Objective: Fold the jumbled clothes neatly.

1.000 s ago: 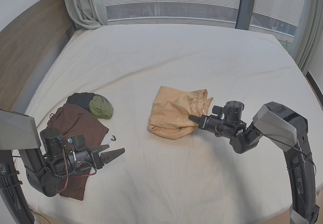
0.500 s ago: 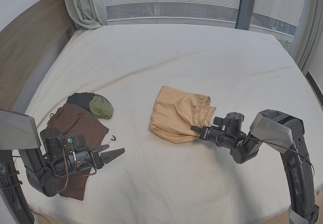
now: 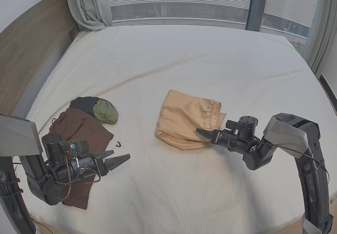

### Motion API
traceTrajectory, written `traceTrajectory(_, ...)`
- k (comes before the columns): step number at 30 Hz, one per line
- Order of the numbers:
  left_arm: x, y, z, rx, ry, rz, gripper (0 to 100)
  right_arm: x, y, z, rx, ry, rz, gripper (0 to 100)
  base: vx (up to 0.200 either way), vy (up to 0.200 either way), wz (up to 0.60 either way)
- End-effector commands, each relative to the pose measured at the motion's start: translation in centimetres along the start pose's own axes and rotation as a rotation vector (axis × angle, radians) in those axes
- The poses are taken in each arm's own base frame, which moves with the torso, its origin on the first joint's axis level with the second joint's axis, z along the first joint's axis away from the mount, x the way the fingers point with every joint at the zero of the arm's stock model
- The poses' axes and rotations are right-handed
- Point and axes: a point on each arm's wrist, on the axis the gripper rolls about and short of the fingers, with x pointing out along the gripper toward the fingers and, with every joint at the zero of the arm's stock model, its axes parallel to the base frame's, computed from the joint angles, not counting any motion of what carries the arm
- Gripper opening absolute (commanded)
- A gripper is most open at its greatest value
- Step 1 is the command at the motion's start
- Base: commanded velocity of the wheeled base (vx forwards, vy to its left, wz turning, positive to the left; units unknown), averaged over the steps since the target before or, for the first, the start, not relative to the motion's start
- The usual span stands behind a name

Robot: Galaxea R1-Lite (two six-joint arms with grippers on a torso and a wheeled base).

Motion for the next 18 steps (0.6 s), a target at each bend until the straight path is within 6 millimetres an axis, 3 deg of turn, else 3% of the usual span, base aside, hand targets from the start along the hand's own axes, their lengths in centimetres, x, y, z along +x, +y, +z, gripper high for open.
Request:
traceTrajectory(1,0.0,0.0,0.1,0.002,-0.003,-0.001,100,-2.1,0.1,2.8,-0.007,-0.051,-0.023,100,0.0,0.0,0.0)
traceTrajectory(10,0.1,0.0,0.2,0.004,-0.009,-0.002,100,-5.2,2.9,7.6,-0.04,-0.139,-0.006,100,0.0,0.0,0.0)
traceTrajectory(18,0.0,0.0,0.3,0.004,-0.011,-0.001,100,-4.7,5.5,7.6,-0.053,-0.12,0.045,100,0.0,0.0,0.0)
